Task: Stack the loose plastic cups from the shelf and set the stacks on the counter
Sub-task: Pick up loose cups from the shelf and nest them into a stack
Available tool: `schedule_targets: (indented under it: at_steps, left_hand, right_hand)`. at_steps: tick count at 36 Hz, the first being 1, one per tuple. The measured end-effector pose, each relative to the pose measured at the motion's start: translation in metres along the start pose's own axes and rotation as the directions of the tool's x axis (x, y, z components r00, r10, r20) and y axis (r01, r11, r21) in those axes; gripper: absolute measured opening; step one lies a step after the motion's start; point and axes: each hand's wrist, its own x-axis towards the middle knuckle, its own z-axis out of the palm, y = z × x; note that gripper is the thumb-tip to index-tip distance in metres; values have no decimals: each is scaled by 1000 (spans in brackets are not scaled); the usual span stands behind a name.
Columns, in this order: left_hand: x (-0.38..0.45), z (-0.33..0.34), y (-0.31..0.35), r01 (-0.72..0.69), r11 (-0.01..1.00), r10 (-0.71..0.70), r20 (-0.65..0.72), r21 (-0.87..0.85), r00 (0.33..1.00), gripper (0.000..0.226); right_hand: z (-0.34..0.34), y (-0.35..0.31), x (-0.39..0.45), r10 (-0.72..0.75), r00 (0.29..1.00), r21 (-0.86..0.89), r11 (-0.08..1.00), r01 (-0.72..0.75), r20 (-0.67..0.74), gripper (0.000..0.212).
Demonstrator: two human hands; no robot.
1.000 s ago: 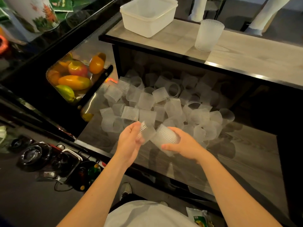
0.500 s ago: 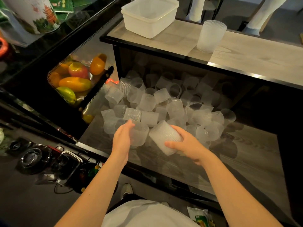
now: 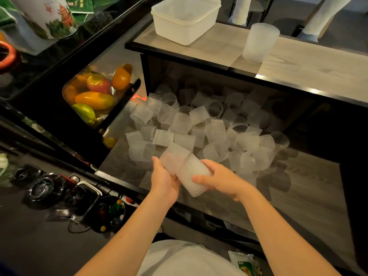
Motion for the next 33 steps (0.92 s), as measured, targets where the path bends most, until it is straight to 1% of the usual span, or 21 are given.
schedule_targets:
  at_steps: [2, 4, 6, 8, 12, 15, 17, 18, 20, 22, 24, 26, 27, 28, 29, 30, 31, 32, 33]
  left_hand:
    - [-2, -1, -6, -10, 998, 9, 18, 59, 1000, 63]
    - [-3, -5, -9, -10, 998, 8, 33, 67, 999, 60]
    - [-4, -10, -9, -37, 997, 33, 56, 75, 998, 60]
    - [-3, -16, -10, -79, 993, 71, 87, 87, 994, 59]
    - [-3, -24, -11, -141, 984, 130, 97, 113, 987, 54]
    - [1, -29, -15, -127, 983, 114, 98, 132, 989, 57]
    - [3, -32, -19, -146, 969, 126, 109, 200, 986, 55]
    - [3, -33, -21, -174, 948, 145, 126, 265, 981, 52]
    - [3, -35, -25, -264, 868, 211, 169, 421, 963, 42]
    - [0, -37, -27, -336, 770, 237, 247, 543, 940, 30]
    - [-2, -41, -29, -375, 680, 211, 322, 631, 923, 27]
    - [-2, -48, -30, -416, 590, 191, 381, 692, 905, 27]
    - [0, -52, -31, -449, 518, 208, 402, 728, 892, 26]
    - [2, -56, -30, -478, 431, 265, 399, 765, 878, 23]
    - [5, -61, -30, -487, 353, 356, 367, 799, 859, 19]
    - [9, -66, -29, -463, 289, 441, 312, 838, 841, 20]
    - [12, -70, -27, -417, 211, 510, 264, 884, 819, 27]
    - [18, -75, -25, -362, 104, 545, 251, 927, 800, 38]
    - [25, -80, -24, -298, -35, 539, 269, 954, 798, 48]
  right_hand:
    - [1, -2, 0, -1, 1000, 27, 1000, 2, -15, 57]
    - [0, -4, -1, -5, 1000, 24, 1000, 5, -13, 54]
    - [-2, -6, -4, -15, 1000, -12, 1000, 15, 24, 49]
    - [-5, -7, -5, -13, 999, -75, 997, 17, 52, 49]
    - [-6, -2, -5, 10, 999, -164, 986, -1, 52, 56]
    - [-3, 1, -4, 2, 1000, -222, 975, 5, 30, 61]
    - [0, 4, -2, -2, 1000, -272, 962, 8, 25, 69]
    - [1, 5, -1, -3, 1000, -289, 957, 8, 20, 74]
    - [3, 4, -1, -22, 1000, -291, 957, 23, 6, 74]
    - [3, 3, -2, -41, 999, -281, 959, 36, -13, 74]
    - [1, 5, -1, -28, 999, -307, 951, 21, -18, 88]
    - [-2, 9, 0, 9, 1000, -363, 932, -5, 9, 98]
    - [-3, 11, 0, 24, 999, -388, 922, -12, 26, 99]
    - [-4, 13, 0, 35, 999, -401, 916, -21, 30, 98]
    - [-5, 14, 0, 41, 999, -402, 915, -30, 18, 96]
    - [-5, 14, 0, 37, 999, -398, 917, -35, -2, 92]
    - [-4, 14, 0, 29, 999, -390, 920, -36, -24, 88]
    - [-3, 14, 0, 23, 999, -382, 923, -39, -45, 85]
    - [-2, 15, 0, 20, 998, -375, 926, -42, -61, 83]
